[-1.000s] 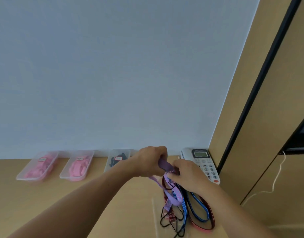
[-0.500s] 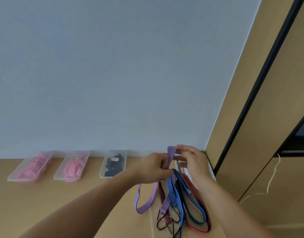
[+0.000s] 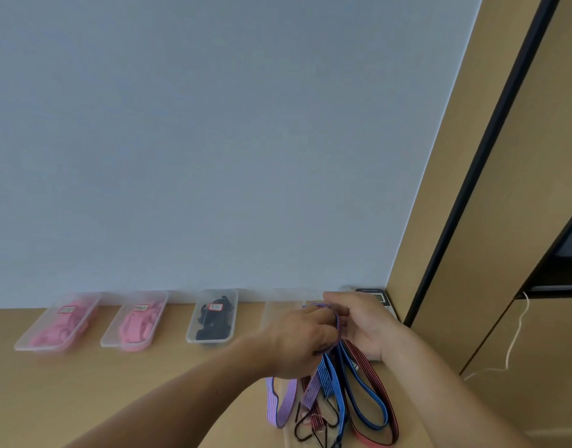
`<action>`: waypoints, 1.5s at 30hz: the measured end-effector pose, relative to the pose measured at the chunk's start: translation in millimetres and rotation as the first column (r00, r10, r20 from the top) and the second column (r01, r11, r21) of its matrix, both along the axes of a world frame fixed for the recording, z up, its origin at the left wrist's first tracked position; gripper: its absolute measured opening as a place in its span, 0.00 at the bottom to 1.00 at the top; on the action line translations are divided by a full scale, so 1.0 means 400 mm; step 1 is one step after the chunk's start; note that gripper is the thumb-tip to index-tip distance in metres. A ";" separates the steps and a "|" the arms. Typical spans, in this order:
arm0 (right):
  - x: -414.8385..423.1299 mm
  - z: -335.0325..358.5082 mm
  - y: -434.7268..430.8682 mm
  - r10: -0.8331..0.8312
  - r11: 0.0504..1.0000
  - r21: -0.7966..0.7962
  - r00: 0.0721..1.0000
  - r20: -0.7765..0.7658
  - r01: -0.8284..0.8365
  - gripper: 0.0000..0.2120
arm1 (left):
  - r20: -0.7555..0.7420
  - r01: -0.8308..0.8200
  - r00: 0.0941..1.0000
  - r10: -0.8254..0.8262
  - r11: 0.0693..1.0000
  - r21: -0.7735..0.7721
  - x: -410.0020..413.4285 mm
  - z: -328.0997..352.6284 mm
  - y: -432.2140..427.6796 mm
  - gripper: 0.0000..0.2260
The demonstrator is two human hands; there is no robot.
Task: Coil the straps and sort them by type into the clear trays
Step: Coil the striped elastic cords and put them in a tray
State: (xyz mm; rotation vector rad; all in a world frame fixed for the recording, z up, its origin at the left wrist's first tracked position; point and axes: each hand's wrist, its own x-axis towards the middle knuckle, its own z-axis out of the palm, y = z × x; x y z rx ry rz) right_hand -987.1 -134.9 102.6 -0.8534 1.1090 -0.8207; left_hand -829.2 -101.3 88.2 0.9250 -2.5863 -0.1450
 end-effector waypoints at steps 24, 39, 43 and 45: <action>0.009 0.073 -0.010 0.006 0.944 -0.316 0.955 0.297 0.093 0.20 | -0.267 -0.477 0.799 0.539 0.838 0.264 0.063 0.063 -0.067 0.10; 0.059 0.055 0.009 -0.257 0.811 -0.576 0.946 -0.198 0.100 0.10 | -0.559 0.132 0.538 0.631 0.591 0.796 0.056 0.162 -0.070 0.12; 0.072 0.042 0.009 -0.451 0.622 -0.782 0.832 -0.322 0.034 0.07 | -0.573 0.228 0.477 0.667 0.536 0.813 0.061 0.167 -0.073 0.13; 0.070 0.034 0.018 -0.534 0.425 -0.900 0.774 -0.339 -0.101 0.09 | -0.579 0.246 0.447 0.682 0.529 0.812 0.066 0.168 -0.075 0.14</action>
